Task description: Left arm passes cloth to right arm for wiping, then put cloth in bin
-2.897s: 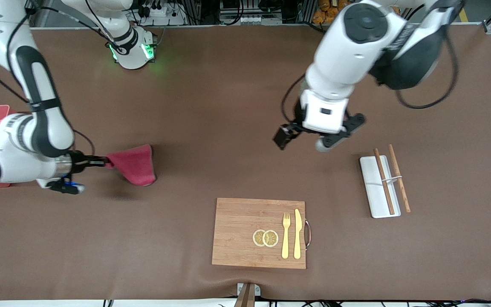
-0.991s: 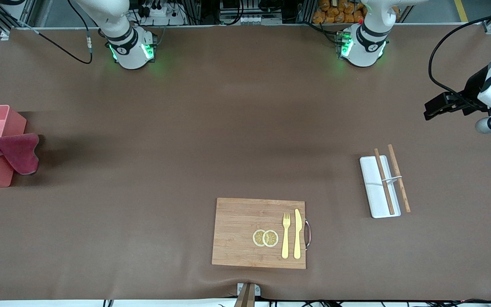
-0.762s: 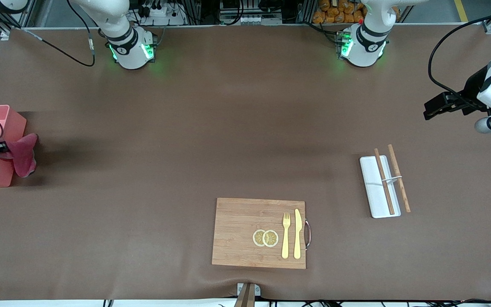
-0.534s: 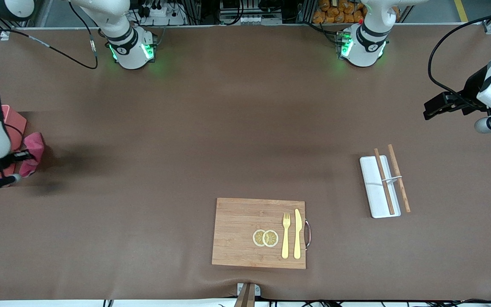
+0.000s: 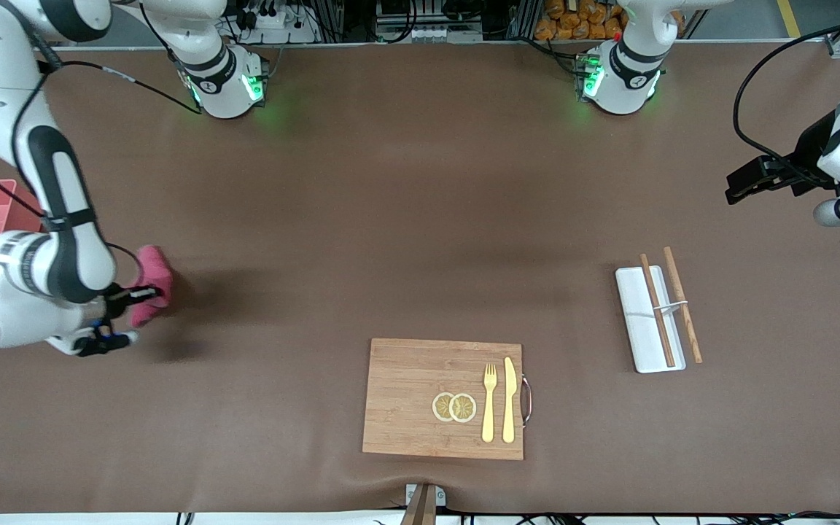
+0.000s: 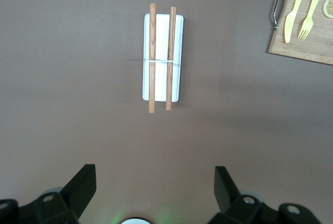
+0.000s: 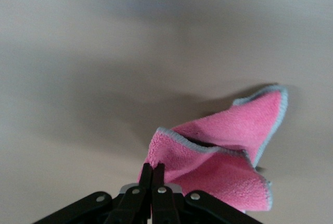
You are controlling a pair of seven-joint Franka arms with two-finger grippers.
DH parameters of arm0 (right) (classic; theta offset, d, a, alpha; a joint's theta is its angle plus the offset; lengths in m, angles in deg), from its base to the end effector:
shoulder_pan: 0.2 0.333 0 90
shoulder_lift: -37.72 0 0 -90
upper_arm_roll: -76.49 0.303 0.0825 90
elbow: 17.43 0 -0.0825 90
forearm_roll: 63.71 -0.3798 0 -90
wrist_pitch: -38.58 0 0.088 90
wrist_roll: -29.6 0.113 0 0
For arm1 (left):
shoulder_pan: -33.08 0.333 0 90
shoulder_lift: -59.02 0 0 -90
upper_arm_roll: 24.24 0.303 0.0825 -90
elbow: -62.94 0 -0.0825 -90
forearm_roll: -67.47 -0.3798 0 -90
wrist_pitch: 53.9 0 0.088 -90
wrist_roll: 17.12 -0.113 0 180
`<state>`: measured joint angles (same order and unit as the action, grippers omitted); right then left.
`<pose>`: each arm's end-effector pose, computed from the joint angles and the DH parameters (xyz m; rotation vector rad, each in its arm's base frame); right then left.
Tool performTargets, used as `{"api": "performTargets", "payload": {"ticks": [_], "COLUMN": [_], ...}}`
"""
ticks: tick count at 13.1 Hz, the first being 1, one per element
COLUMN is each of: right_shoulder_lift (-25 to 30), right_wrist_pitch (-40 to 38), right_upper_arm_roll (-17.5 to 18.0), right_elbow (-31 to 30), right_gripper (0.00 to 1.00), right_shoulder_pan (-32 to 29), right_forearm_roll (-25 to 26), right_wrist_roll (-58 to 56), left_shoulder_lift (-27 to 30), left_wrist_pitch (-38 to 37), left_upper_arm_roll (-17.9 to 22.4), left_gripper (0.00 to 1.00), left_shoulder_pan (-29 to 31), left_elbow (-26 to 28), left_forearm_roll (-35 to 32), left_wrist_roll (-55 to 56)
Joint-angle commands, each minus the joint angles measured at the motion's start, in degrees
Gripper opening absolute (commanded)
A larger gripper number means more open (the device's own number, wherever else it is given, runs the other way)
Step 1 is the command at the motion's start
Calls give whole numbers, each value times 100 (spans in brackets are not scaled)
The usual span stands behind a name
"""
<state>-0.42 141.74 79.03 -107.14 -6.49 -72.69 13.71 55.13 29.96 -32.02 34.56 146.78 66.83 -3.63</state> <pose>0.6355 -0.0304 0.2146 -2.8373 -0.1978 0.5708 0.5562 -0.0573 0.6088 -3.1203 -0.1973 0.1026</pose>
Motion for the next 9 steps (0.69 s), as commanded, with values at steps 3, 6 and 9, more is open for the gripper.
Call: {"api": "performTargets", "payload": {"ticks": [3, 6, 9], "right_shoulder_lift": [219, 789, 1545], "right_wrist_pitch": [-85, -610, -1436], "right_upper_arm_roll": [-61, -61, -122], "right_elbow": [305, 410, 560], "right_gripper": [0, 0, 0], "right_shoulder_pan": [1075, 1104, 841], "right_forearm_roll": [-981, -991, -904], "right_wrist_roll": [1717, 1747, 1720], "left_shoulder_lift": [187, 187, 187], "left_wrist_pitch": [-11, -2, -2], "left_upper_arm_roll": [40, 40, 32], "left_gripper": [100, 100, 100], "left_shoulder_pan": [89, 90, 90], "left_elbow": [115, 115, 115], "left_forearm_roll": [73, 73, 73], "left_wrist_roll": [-75, -75, -75]}}
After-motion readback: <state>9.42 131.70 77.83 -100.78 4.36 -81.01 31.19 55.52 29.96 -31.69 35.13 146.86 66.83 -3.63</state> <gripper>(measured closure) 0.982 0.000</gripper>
